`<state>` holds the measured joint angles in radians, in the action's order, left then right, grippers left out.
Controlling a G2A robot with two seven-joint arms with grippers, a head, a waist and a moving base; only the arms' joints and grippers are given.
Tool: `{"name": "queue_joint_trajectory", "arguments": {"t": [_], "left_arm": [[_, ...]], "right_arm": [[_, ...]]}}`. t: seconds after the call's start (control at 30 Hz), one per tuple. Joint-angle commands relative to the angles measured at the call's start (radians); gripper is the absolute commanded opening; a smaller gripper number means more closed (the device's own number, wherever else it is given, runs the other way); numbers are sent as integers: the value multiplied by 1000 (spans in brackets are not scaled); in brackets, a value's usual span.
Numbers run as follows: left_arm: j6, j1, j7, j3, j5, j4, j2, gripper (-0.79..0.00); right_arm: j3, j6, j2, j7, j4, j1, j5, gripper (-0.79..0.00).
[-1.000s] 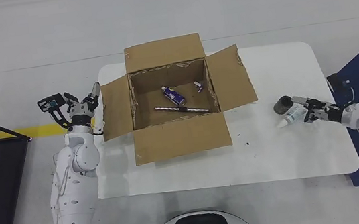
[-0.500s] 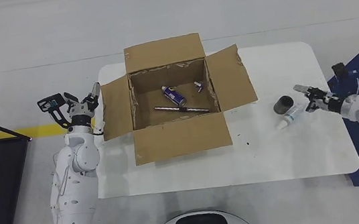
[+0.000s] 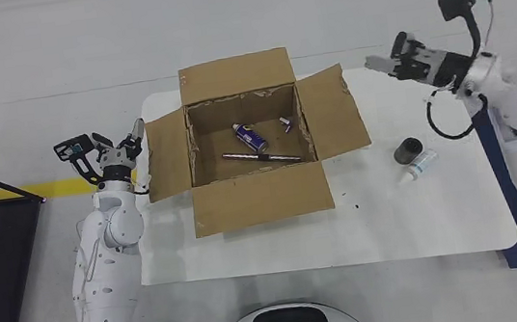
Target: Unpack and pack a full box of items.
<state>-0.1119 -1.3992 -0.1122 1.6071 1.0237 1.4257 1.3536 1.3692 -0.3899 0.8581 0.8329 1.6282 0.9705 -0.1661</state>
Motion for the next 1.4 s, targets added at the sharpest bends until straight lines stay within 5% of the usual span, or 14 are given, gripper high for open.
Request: {"name": "queue_joint_trajectory", "arguments": {"t": [0.0, 0.17, 0.5, 0.6, 0.83, 0.97, 1.37], "left_arm": [[0, 0, 0, 0, 0, 0, 0, 0], [0, 0, 0, 0, 0, 0, 0, 0], [0, 0, 0, 0, 0, 0, 0, 0], [0, 0, 0, 0, 0, 0, 0, 0], [0, 0, 0, 0, 0, 0, 0, 0], [0, 0, 0, 0, 0, 0, 0, 0], [0, 0, 0, 0, 0, 0, 0, 0]], "right_arm": [[-156, -39, 26, 40, -68, -157, 9, 0], [-469, -148, 118, 118, -255, -429, 6, 0], [-486, -164, 124, 125, -264, -441, 18, 0], [-581, -115, 144, 196, -228, -461, -115, 0], [-840, -133, 247, 232, -278, -569, -341, -188], [-949, -77, 311, 191, -349, -597, -478, -403], [-1108, -167, 484, 144, -596, -622, -496, -437]]}}
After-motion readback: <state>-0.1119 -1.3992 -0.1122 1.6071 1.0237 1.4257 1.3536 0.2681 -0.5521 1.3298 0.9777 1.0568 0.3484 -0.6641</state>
